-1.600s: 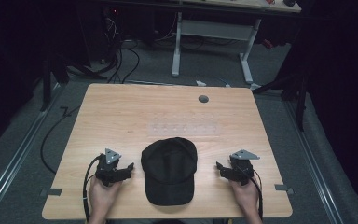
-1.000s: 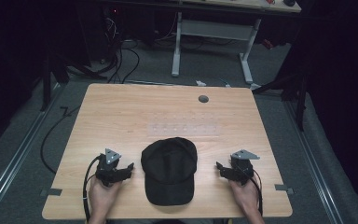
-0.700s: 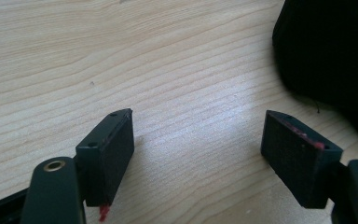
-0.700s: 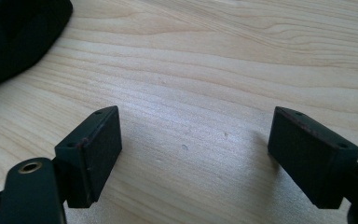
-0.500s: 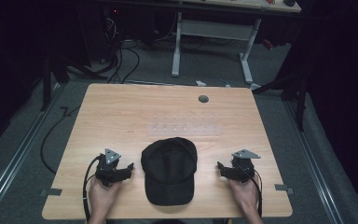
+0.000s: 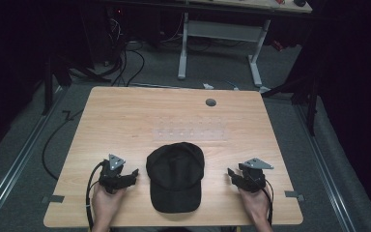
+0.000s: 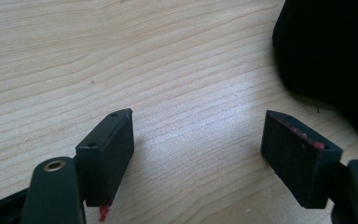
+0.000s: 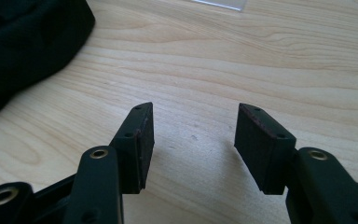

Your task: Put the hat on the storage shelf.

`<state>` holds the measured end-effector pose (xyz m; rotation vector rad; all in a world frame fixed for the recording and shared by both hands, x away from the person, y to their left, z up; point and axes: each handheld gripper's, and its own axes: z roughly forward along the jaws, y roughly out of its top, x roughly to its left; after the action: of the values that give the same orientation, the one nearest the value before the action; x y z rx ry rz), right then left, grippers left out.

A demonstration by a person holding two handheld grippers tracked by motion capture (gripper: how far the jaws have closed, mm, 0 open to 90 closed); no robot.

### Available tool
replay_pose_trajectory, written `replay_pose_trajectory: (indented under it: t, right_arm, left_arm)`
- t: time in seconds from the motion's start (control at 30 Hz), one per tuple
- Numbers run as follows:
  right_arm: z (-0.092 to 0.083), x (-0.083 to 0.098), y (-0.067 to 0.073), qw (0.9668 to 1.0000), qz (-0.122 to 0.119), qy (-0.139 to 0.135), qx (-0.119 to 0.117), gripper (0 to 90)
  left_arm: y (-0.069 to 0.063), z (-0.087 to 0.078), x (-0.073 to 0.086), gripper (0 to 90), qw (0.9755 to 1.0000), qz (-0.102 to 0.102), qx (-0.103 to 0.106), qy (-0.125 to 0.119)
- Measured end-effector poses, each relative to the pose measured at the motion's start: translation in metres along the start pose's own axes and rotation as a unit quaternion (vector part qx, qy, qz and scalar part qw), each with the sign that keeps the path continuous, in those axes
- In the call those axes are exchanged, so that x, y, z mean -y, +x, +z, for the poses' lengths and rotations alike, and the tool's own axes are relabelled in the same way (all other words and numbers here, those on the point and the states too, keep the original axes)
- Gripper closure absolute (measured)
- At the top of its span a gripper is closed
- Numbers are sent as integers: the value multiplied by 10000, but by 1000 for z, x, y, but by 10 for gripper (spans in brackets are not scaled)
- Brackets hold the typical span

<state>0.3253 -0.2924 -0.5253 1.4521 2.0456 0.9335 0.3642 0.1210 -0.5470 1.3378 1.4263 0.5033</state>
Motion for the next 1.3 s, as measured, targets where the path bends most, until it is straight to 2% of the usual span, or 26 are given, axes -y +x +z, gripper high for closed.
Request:
replay_pose_trajectory:
  t: [0.2, 0.27, 0.37, 0.43, 0.53, 0.7, 0.9, 1.3]
  right_arm:
    - [-13, -3, 0, 9996, 56, -141, -220, 523]
    - [-17, -6, 0, 9989, 97, -151, -432, 549]
    - [-19, -9, 2, 9987, 81, -141, -491, 554]
    - [-20, -12, 6, 9985, -40, -184, -505, 552]
    - [-21, -15, 9, 9984, -96, -206, -521, 552]
    - [-22, -20, 15, 9978, -125, -227, -616, 552]
    - [-17, -30, 27, 9956, -238, -169, -891, 544]
    - [-16, -46, 39, 9900, -264, -256, -1364, 566]
  left_arm:
    - [0, 0, 0, 259, 10000, -2, 2, 0]
    - [0, 0, 0, 259, 10000, -5, 2, -1]
    - [0, 0, 0, 259, 10000, -11, 3, -2]
    - [0, 0, 0, 259, 10000, -11, 4, -1]
    - [0, 0, 0, 259, 10000, 7, -2, 0]
    - [0, 0, 0, 259, 10000, 10, -6, 0]
    - [0, 0, 0, 261, 10000, 8, -9, -3]
    - [0, 0, 0, 261, 10000, 4, -7, -6]
